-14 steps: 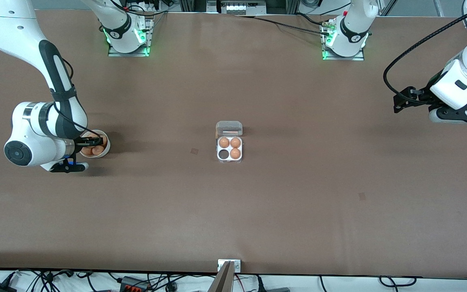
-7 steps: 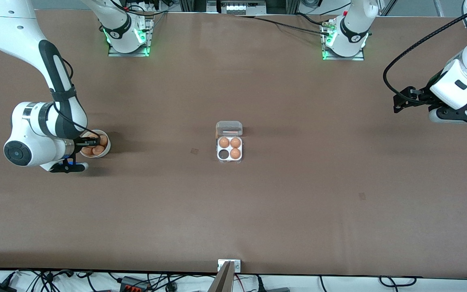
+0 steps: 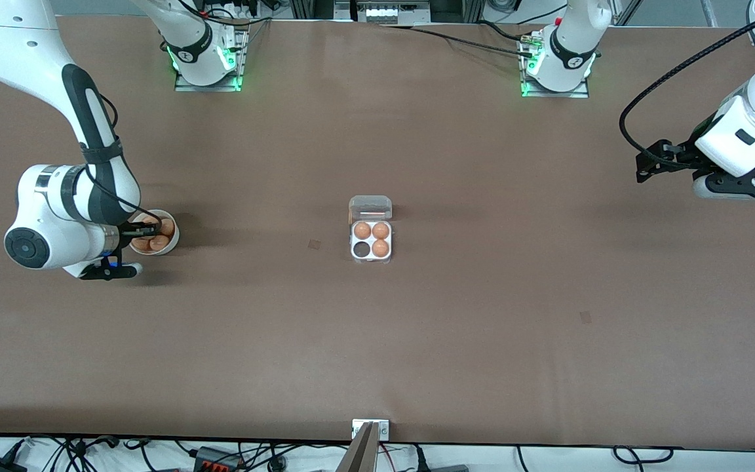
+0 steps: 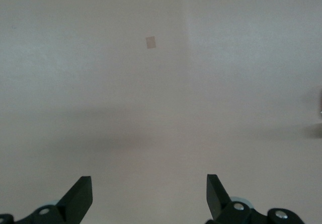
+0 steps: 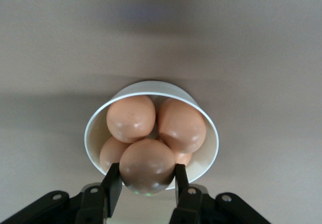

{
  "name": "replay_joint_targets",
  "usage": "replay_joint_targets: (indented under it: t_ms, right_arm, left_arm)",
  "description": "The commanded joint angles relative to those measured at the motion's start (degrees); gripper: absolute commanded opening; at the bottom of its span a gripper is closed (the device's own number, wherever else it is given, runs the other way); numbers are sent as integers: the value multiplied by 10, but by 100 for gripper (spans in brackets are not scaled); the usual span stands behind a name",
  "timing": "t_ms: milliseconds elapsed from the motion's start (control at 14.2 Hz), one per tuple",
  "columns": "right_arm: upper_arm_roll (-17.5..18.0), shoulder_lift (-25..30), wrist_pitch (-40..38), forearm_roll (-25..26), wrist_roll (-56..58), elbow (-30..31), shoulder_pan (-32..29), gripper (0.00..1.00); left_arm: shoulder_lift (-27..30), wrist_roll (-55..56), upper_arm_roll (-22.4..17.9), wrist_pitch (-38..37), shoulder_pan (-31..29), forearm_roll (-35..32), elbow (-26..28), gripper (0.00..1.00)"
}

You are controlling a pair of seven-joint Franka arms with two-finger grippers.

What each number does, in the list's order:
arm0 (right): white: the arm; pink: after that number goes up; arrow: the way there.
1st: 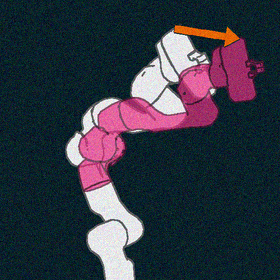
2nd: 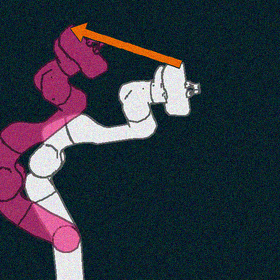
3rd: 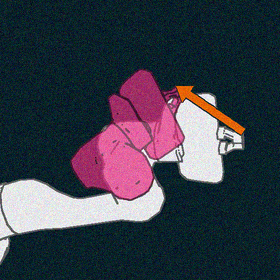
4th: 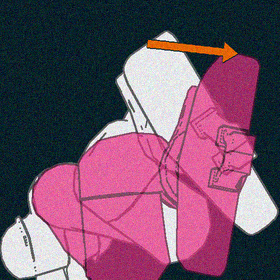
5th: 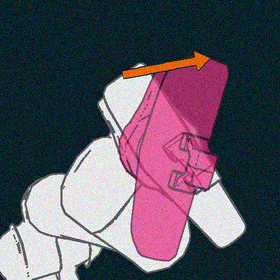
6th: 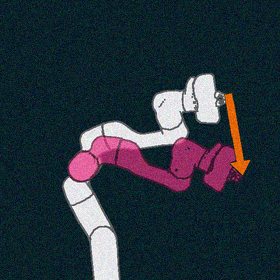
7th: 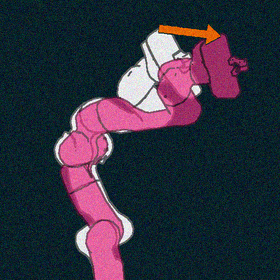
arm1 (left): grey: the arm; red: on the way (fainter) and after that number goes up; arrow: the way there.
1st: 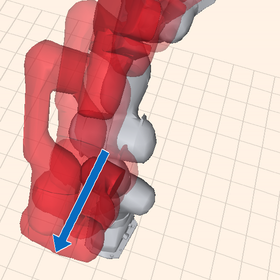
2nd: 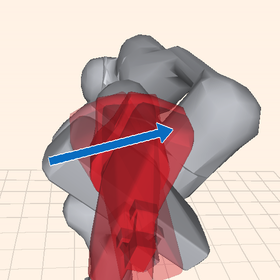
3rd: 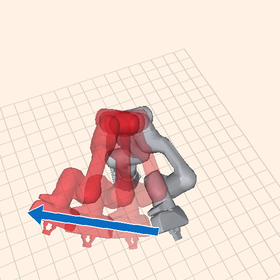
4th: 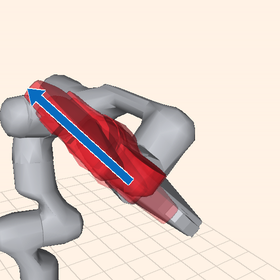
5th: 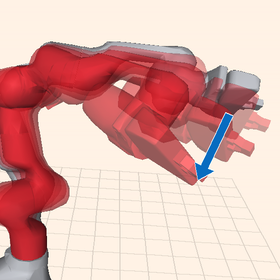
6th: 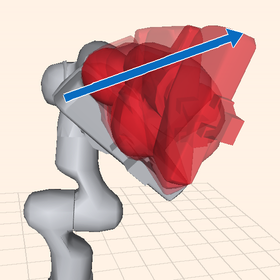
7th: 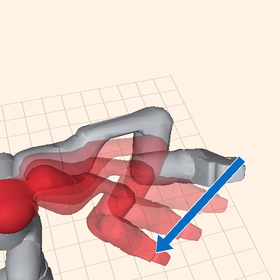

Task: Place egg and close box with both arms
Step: 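Lower the right gripper into the bowl and grasp one brown egg, then lift the egg and carry it with the right gripper to the carton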

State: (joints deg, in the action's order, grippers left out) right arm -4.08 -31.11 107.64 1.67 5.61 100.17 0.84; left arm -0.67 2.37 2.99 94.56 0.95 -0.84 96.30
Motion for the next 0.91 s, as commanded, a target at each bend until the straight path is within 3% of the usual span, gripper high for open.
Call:
replay_joint_targets:
  t_ms: [0, 140, 281, 562, 843]
  right_arm:
    - [5, 17, -73, -3, 5, -64, 0, 33]
    - [11, 16, -144, -31, 1, -143, 7, 32]
    - [14, 16, -147, -64, -2, -171, 29, 30]
    - [14, 15, -71, -112, -3, -182, 100, 26]
    - [14, -13, 22, -128, -111, -183, 185, 26]
  left_arm:
    - [-7, -8, -1, -5, 2, 5, -16, 100]
    - [-6, -8, -1, -5, 2, 6, -16, 100]
    - [-7, -8, -1, -5, 2, 6, -16, 100]
    - [-7, -8, -1, -5, 2, 5, -16, 100]
    - [-7, -8, -1, -5, 2, 5, -16, 100]
